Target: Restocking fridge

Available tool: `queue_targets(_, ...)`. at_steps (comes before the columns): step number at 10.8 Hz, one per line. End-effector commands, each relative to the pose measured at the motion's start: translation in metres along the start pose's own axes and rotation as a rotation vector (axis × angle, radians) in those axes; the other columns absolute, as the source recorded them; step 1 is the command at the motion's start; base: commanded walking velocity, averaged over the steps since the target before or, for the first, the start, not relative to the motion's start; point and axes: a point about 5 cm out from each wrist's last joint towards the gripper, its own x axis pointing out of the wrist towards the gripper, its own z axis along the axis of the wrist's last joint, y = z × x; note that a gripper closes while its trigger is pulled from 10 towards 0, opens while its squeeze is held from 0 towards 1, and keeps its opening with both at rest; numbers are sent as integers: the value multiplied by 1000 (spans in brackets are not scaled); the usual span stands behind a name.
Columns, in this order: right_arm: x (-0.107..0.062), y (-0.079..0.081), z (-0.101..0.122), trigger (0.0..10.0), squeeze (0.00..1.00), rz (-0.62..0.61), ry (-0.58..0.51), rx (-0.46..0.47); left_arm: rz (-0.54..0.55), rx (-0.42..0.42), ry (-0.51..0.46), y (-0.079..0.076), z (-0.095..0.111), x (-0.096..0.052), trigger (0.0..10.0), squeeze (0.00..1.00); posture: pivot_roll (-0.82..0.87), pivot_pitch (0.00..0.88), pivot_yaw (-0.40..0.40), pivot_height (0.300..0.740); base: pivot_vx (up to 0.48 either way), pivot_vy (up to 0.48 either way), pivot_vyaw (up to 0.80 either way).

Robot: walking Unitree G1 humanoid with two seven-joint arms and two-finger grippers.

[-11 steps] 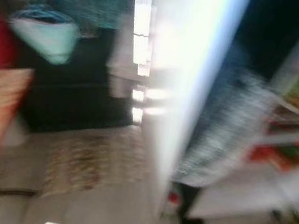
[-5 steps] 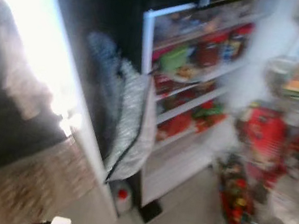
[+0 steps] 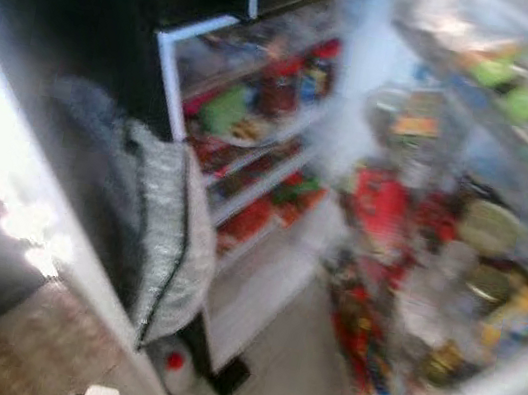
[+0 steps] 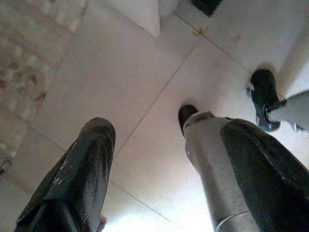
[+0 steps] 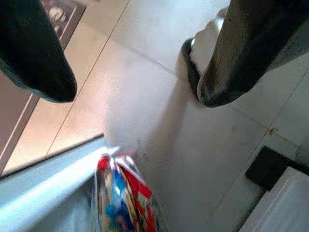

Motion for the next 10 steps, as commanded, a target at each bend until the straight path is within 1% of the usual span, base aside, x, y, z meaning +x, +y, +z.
queue_targets(1,-1,1,-5,10000,0,2,16,5,9,6,17,2,-4,-1,10000,0,-181,0,106,740,0,0,-775)
queue_targets(3,-1,1,-5,10000,0,7,18,0,9,18,20,3,-5,-1,10000,0,-186,0,111,740,0,0,-772)
queue_targets(10,-1,1,-5,10000,0,5,14,5,9,23,22,3,-5,-1,10000,0,-193,0,115,740,0,0,0)
